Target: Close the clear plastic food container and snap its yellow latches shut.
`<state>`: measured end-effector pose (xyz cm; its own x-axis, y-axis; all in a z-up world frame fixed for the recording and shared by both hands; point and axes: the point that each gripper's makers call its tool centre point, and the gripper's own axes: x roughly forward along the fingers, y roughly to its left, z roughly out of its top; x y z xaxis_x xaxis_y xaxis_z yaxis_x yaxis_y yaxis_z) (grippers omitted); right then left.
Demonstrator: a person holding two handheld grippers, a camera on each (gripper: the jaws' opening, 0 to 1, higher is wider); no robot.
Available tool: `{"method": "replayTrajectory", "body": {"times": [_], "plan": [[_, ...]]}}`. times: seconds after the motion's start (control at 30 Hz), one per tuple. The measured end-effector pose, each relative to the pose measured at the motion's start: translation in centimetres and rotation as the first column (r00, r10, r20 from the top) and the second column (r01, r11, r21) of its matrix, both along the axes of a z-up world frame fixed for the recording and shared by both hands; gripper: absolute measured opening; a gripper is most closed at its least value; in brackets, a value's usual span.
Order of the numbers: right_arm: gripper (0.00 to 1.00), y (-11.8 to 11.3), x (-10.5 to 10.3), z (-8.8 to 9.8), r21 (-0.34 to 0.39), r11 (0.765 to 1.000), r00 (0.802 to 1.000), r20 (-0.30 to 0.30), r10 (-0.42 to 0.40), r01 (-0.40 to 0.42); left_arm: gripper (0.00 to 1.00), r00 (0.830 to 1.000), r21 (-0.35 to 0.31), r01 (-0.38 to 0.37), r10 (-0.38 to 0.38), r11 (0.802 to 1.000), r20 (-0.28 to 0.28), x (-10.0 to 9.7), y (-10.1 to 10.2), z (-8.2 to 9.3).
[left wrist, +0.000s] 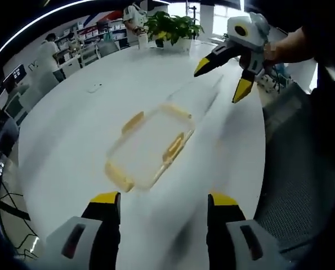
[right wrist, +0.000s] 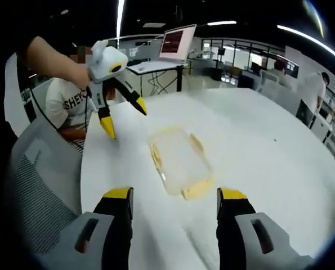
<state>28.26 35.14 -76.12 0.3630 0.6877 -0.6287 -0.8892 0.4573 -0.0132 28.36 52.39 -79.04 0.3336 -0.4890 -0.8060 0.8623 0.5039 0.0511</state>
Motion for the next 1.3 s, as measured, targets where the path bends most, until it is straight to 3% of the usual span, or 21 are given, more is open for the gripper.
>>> {"method": "replayTrajectory", "body": {"times": [0.33,0.87,1.1,1.3], "plan": [[0.57,0.8,1.0,-0.3,-0.037,0.999,1.000,0.010,0.027,-0.027,0.56,0.999,0.060,0.046,-0.046,0.997,0.002,1.9,0.8,-0.3],[0.55,0.9,2.9,-1.6,-0.120,0.991,0.998,-0.010,0.060,-0.061,0.55,0.991,0.134,0.133,-0.129,0.982,-0.040,3.8,1.9,-1.4],[0.53,0.9,3.4,-2.6,-0.185,0.977,0.994,-0.019,0.106,-0.108,0.55,0.987,0.146,0.158,-0.153,0.977,-0.050,4.8,1.8,-1.7],[0.51,1.1,3.7,-3.6,-0.247,0.955,0.986,-0.062,0.156,-0.166,0.54,0.982,0.170,0.189,-0.182,0.967,-0.054,5.6,1.8,-2.1]]}}
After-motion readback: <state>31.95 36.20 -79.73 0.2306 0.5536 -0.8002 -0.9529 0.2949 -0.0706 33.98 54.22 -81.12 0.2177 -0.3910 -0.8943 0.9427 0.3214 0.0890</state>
